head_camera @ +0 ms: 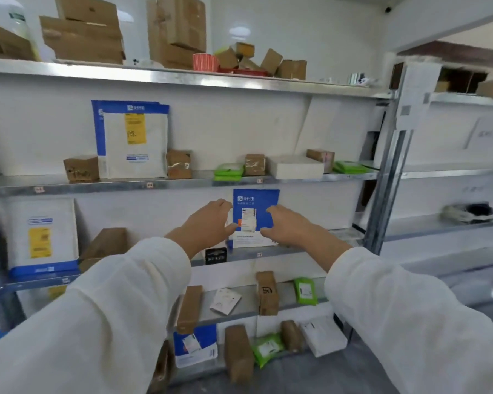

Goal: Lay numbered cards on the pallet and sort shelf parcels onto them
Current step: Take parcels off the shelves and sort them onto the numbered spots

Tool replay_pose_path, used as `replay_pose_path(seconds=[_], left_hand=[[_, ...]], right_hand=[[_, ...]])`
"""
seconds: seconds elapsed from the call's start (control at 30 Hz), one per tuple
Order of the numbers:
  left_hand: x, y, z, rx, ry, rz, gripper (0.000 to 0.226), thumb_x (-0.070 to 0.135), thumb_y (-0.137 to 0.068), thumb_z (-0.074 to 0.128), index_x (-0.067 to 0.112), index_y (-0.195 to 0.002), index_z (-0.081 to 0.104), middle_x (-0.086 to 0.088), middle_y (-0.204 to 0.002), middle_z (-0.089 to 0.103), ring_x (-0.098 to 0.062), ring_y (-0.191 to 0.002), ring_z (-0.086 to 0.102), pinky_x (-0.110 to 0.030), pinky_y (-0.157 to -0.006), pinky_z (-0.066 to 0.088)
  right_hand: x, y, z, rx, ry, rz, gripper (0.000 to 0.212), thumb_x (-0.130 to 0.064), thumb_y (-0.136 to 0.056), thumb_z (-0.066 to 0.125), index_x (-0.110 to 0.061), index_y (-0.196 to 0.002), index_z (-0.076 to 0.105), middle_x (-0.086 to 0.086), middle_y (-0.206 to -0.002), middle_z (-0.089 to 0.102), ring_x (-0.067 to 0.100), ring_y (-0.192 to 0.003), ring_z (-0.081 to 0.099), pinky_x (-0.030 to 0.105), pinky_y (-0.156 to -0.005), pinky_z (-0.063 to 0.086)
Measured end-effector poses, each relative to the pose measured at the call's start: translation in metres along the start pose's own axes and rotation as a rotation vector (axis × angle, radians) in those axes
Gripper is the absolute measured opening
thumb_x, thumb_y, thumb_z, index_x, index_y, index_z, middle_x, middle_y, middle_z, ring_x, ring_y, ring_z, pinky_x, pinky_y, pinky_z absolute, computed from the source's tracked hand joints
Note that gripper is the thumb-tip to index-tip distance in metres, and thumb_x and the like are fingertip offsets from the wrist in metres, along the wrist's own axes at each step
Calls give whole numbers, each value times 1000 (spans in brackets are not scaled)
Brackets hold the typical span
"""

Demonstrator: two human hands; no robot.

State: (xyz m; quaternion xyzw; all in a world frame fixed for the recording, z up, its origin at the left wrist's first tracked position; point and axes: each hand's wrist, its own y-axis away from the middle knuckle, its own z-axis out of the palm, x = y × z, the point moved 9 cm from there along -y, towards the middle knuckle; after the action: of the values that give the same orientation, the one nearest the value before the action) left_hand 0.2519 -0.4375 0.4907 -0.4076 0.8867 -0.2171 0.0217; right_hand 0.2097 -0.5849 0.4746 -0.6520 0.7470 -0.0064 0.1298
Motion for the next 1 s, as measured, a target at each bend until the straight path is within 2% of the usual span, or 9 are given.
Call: replay_pose_path(seconds=[0.23, 0.3, 0.37, 0.47, 0.57, 0.67, 0.77, 0.93, 1.0], left_hand=[[-36, -29, 63, -97, 77, 26, 49, 35, -94, 54, 15, -138, 41, -3, -140, 46, -18, -125, 45, -32, -99, 42], [-47, -33, 83, -137, 91, 40, 46, 35, -94, 53, 15, -134, 43, -3, -136, 48, -17, -120, 48, -31, -96, 44], [-54, -36, 103, -171, 119, 48, 44, 34, -94, 53, 15, -132, 44, -3, -133, 49, -17, -116, 49, -30, -93, 46], [-57, -47, 121, -165, 158, 64, 47, 32, -93, 55, 14, -134, 44, -3, -133, 49, -18, -116, 50, -30, -92, 48], [-52, -62, 138, -173, 193, 76, 47, 32, -93, 56, 14, -134, 44, -4, -131, 51, -17, -114, 49, -30, -92, 48], [-36, -81, 156, -193, 171, 111, 49, 33, -92, 57, 15, -135, 44, -3, -131, 51, -16, -114, 49, -28, -90, 45], [-16, -109, 171, -196, 154, 141, 53, 34, -92, 57, 14, -138, 41, -3, -135, 50, -18, -119, 48, -30, -95, 44], [34, -164, 200, -205, 138, 158, 46, 34, -93, 54, 16, -133, 44, -3, -129, 52, -18, -114, 50, -27, -88, 40], [59, -185, 213, -211, 132, 181, 44, 35, -92, 54, 17, -132, 45, -3, -127, 53, -18, -110, 51, -29, -88, 43]], right_hand=[[3, -41, 46, -42, -16, 50, 52, -40, -88, 57, -15, -132, 45, 9, -131, 52, 26, -110, 56, 35, -84, 48], [2, -48, 68, -77, -27, 60, 50, -40, -89, 57, -15, -131, 45, 8, -129, 53, 24, -108, 56, 30, -78, 46], [3, -52, 87, -109, -8, 74, 52, -40, -90, 55, -14, -134, 44, 7, -132, 52, 23, -111, 55, 29, -82, 46], [12, -58, 105, -141, 1, 106, 50, -38, -90, 56, -14, -133, 45, 7, -130, 52, 23, -110, 55, 36, -90, 50], [29, -62, 112, -149, -33, 138, 46, -34, -90, 56, -15, -131, 47, 7, -127, 53, 23, -107, 57, 34, -87, 50], [55, -67, 110, -137, -12, 164, 50, -34, -90, 56, -13, -134, 45, 9, -132, 50, 26, -112, 55, 34, -86, 47], [92, -77, 102, -117, -4, 199, 55, -36, -90, 56, -12, -137, 42, 10, -136, 48, 28, -117, 53, 36, -91, 44], [175, -93, 93, -132, -4, 261, 58, -39, -90, 54, -10, -138, 41, 11, -139, 47, 30, -121, 51, 41, -97, 45], [211, -103, 84, -117, -19, 280, 54, -39, -90, 55, -11, -135, 44, 11, -134, 52, 29, -115, 54, 40, -93, 47]])
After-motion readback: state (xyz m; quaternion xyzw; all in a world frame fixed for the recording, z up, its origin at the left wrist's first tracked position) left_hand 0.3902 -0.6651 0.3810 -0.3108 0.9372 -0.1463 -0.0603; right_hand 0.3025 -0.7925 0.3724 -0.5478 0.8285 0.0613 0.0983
